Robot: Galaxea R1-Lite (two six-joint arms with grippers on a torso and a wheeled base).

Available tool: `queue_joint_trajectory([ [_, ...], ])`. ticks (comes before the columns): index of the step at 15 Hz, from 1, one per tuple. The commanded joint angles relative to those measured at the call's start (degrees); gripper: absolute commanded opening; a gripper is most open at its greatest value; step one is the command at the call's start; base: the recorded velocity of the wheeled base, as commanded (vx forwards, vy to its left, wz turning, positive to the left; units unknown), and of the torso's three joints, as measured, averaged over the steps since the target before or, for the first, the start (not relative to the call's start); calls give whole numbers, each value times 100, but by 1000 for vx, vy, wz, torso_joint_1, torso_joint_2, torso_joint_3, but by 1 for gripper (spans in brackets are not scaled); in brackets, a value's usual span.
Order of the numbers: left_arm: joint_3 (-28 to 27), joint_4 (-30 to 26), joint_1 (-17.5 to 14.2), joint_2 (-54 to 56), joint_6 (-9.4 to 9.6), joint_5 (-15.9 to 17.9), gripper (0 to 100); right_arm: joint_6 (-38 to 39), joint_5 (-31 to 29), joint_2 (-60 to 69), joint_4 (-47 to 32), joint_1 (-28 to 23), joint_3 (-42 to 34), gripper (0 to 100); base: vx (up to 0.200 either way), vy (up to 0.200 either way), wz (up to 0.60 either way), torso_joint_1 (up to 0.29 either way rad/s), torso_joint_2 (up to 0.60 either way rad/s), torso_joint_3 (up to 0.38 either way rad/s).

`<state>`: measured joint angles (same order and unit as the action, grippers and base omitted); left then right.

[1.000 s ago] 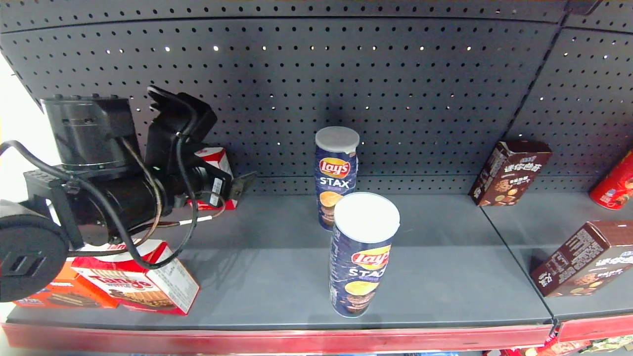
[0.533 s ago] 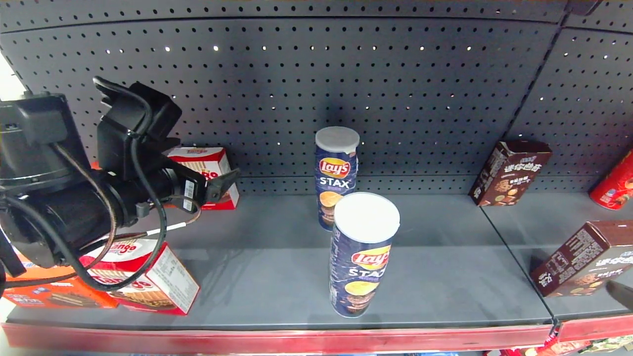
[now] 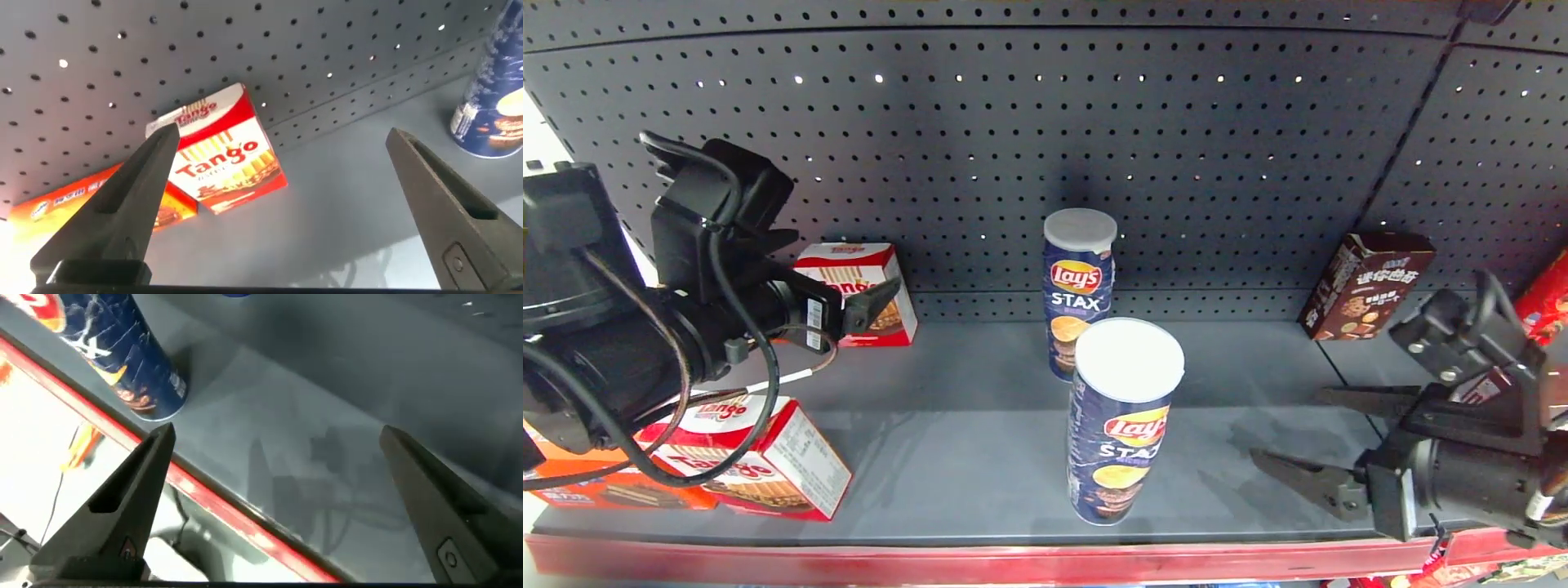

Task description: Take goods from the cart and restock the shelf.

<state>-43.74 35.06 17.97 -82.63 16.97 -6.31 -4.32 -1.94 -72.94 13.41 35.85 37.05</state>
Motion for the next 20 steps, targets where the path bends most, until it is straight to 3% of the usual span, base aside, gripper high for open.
queue_joint_trajectory([
  [1, 6, 62, -4, 1, -1, -1, 100, -8, -26, -819, 30, 185, 356, 100, 0, 0, 0, 0, 0, 0],
  [7, 6, 124, -83, 10, -27, 16, 100, -17, -184, -1531, 39, 423, 971, 100, 0, 0, 0, 0, 0, 0],
  [18, -3, 150, -74, 1, -27, 16, 100, -17, -184, -1768, 276, 660, 997, 100, 0, 0, 0, 0, 0, 0],
  [20, 6, 150, -74, 1, -27, 16, 100, -17, -193, -1742, 276, 510, 971, 100, 0, 0, 0, 0, 0, 0],
])
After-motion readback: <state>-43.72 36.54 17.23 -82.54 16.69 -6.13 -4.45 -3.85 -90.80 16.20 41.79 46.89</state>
